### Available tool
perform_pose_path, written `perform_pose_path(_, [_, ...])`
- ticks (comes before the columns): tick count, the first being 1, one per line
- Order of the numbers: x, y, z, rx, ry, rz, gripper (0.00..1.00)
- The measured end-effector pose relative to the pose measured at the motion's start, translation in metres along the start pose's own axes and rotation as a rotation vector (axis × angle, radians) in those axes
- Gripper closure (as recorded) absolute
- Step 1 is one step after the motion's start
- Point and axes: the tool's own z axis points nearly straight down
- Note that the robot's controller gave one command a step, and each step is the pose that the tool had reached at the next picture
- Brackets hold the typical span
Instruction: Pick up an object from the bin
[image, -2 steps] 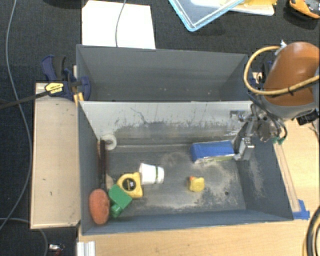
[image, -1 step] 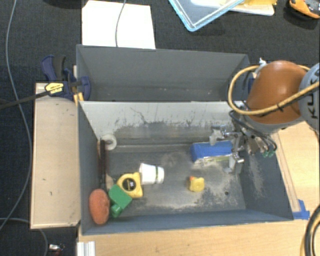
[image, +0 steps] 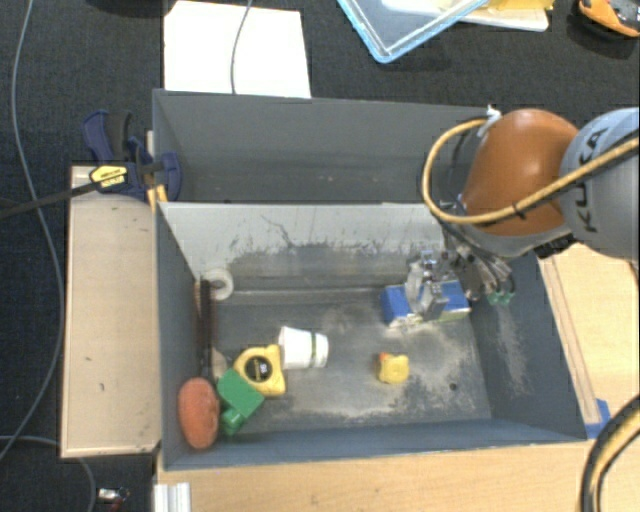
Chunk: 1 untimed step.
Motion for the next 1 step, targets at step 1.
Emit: perform_pose_path(1, [0.0002, -0.0004, 0.0001, 0.001, 0.0, 0.0, 1.0])
